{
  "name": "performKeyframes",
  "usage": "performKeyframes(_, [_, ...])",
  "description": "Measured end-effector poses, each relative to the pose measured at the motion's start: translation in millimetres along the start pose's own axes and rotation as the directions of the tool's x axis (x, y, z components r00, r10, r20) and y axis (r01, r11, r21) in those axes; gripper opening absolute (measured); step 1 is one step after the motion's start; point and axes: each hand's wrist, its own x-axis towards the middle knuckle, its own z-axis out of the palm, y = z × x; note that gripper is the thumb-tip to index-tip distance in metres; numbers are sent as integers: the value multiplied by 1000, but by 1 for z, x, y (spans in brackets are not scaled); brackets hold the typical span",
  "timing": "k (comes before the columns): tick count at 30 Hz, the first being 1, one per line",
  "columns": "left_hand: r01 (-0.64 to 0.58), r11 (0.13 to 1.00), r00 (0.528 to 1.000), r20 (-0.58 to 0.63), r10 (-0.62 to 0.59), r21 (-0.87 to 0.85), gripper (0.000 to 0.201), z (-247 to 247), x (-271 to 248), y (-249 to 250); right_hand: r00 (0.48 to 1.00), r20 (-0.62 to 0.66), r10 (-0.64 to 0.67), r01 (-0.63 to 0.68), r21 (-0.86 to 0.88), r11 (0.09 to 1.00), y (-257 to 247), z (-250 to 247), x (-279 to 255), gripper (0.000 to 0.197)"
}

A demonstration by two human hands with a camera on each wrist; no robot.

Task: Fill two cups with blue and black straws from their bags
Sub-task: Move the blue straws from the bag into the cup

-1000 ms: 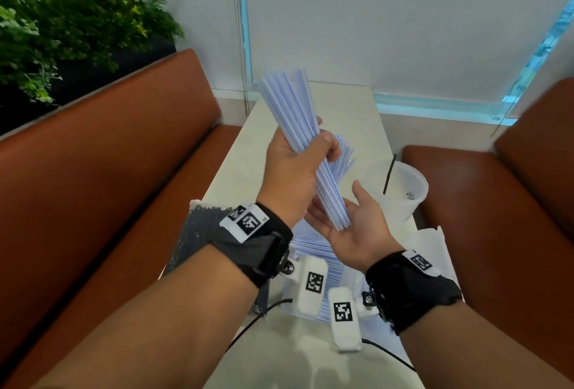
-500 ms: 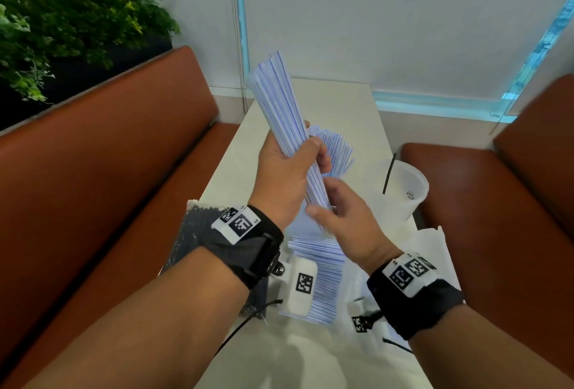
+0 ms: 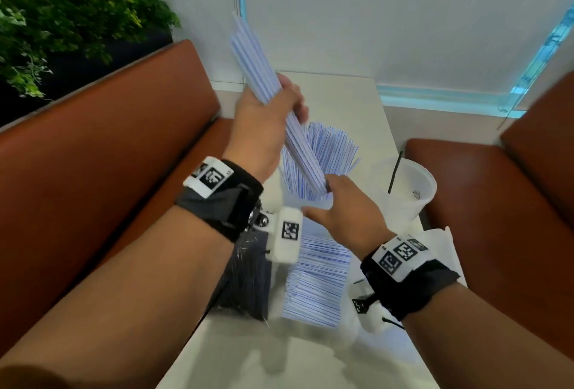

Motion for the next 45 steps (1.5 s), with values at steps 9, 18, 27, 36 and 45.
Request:
performKeyframes(9, [139,833,980,-196,-37,536,13,-31,2,-70,962,271,-16,95,-283,954,20,24,21,34])
performKeyframes(18, [189,575,922,58,-383,796,47,-41,5,-120,973,229,-43,102,-252,962,25,32,18,32])
performKeyframes(27, [-58,670,990,131,-59,740,107,-25,48,-102,977,209,-35,90,-264,960,24,34,17,29])
performKeyframes(36, [-288,448,872,425,-242,846,115,12,52,-108,967,254,-35,100,-247,964,21,29,17,33])
performKeyframes(45, [-351,186,861,394,-321,918,51,31,58,-118,948,315,-51,155,-315,936,22,32,20,29])
